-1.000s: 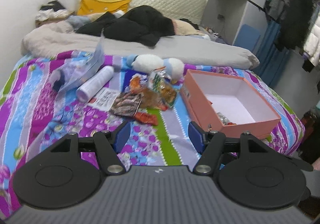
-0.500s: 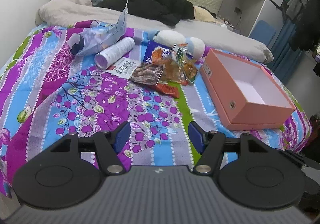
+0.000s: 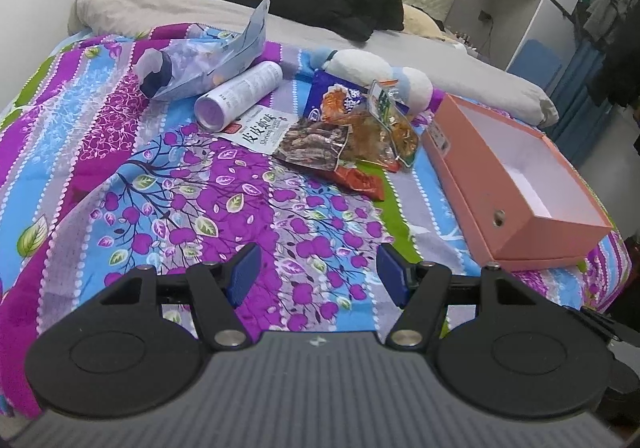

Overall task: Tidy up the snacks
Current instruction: 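Lift both tools out of the pink box back over the snacks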

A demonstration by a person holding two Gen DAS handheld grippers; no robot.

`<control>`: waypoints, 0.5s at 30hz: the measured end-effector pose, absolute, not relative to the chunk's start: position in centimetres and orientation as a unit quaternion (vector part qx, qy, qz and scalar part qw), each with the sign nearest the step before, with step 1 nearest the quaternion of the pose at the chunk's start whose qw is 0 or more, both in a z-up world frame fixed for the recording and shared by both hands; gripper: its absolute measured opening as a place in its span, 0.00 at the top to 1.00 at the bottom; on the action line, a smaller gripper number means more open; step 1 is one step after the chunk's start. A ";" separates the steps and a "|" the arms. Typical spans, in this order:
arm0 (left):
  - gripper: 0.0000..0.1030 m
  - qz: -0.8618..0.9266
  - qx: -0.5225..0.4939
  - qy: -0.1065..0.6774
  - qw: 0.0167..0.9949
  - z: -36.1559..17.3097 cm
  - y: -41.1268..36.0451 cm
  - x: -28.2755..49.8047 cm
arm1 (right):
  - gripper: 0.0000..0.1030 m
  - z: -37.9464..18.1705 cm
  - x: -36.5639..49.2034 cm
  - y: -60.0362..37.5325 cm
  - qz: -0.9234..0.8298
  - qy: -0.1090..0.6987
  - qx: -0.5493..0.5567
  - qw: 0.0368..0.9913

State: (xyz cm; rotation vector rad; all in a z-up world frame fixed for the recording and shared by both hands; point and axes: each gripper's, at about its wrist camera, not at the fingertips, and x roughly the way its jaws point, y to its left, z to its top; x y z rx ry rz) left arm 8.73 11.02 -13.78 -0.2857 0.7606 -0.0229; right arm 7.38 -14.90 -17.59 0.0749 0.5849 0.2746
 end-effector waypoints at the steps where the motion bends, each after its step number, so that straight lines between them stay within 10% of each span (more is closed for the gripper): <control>1: 0.33 -0.011 -0.139 0.371 0.918 -14.0 11.2 9.2 | 0.56 -17.8 7.7 -14.7 0.135 0.287 0.034 0.948; 15: 0.33 0.004 -0.143 0.383 0.913 -18.3 12.7 16.8 | 0.56 -20.8 14.3 -11.7 0.175 0.287 -0.006 0.942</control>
